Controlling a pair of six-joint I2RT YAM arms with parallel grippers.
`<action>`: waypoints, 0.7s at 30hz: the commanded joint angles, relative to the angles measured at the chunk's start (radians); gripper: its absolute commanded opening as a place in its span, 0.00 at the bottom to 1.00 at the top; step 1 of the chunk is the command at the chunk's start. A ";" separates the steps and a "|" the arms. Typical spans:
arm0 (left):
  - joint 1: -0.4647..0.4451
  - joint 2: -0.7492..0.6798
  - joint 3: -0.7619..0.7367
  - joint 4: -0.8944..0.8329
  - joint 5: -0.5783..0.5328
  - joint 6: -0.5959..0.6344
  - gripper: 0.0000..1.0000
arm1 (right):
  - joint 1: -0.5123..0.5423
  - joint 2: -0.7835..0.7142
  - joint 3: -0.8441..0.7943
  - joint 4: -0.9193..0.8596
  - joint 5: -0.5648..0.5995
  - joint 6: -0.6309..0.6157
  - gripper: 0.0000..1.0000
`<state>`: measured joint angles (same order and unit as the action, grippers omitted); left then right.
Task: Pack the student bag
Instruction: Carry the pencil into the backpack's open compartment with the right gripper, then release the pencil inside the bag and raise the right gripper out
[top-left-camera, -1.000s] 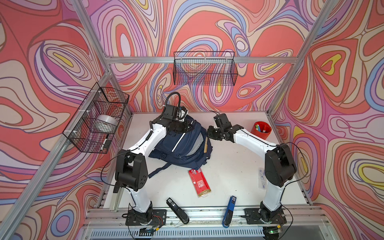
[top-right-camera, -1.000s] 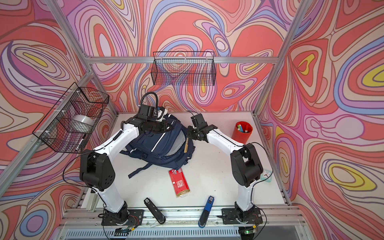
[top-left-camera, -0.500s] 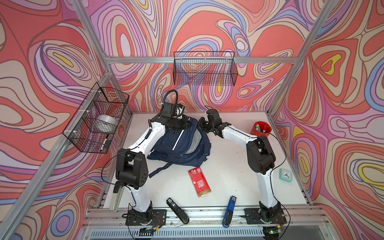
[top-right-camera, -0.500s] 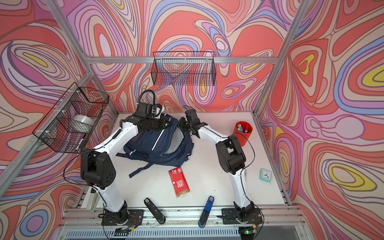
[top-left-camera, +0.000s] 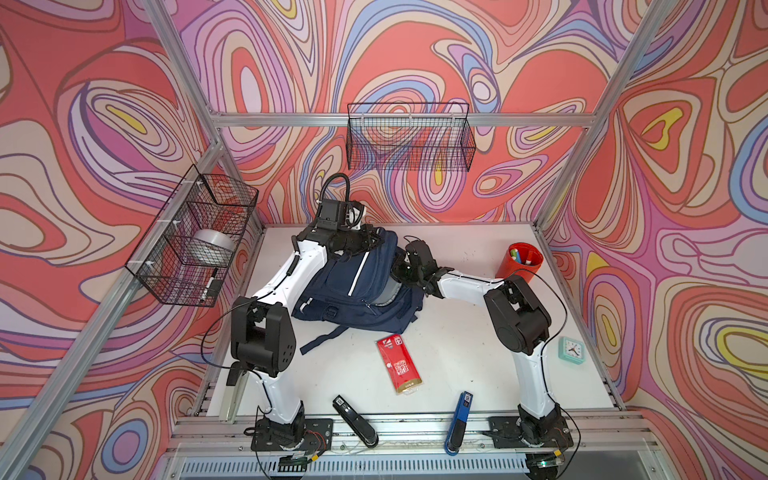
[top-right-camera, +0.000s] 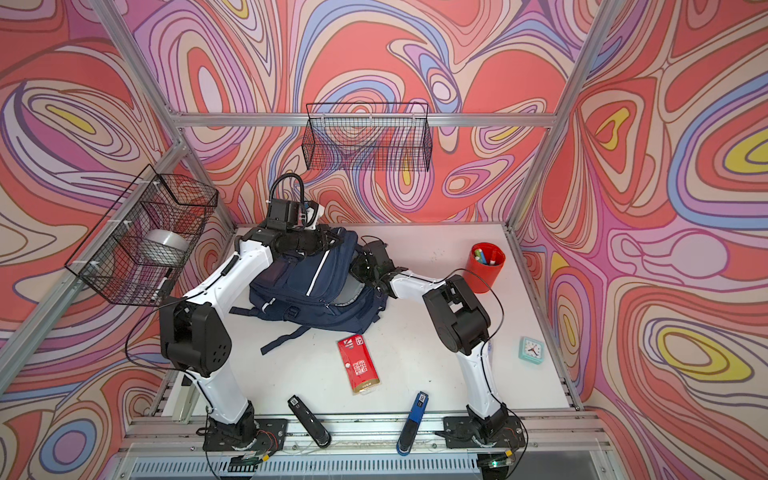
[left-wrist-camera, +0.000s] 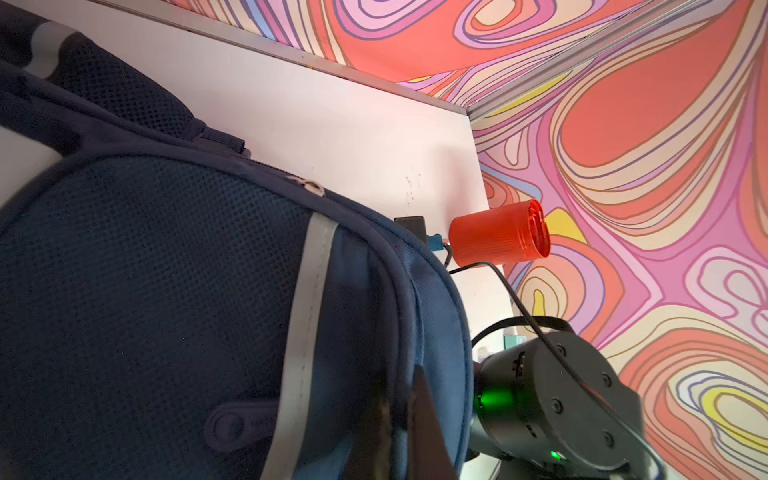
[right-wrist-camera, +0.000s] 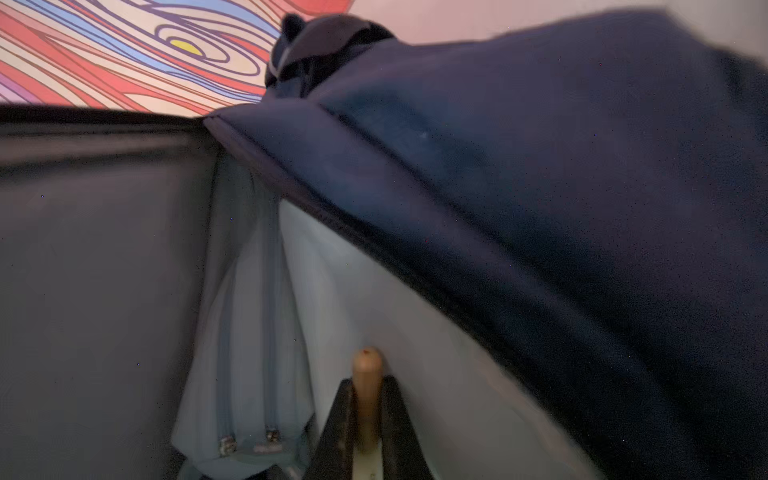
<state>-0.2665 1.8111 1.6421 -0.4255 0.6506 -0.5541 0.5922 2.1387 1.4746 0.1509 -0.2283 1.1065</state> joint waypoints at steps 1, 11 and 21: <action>-0.009 -0.006 0.069 0.154 0.151 -0.077 0.00 | 0.046 0.021 0.070 0.037 0.002 -0.008 0.11; -0.008 -0.016 0.066 0.181 0.205 -0.087 0.00 | 0.093 0.180 0.169 0.109 0.047 0.001 0.12; 0.003 -0.018 0.039 0.092 0.170 -0.022 0.00 | 0.074 0.070 0.108 -0.003 0.022 -0.116 0.55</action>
<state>-0.2607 1.8286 1.6627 -0.3725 0.7593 -0.5995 0.6746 2.2631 1.6062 0.2562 -0.2054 1.0630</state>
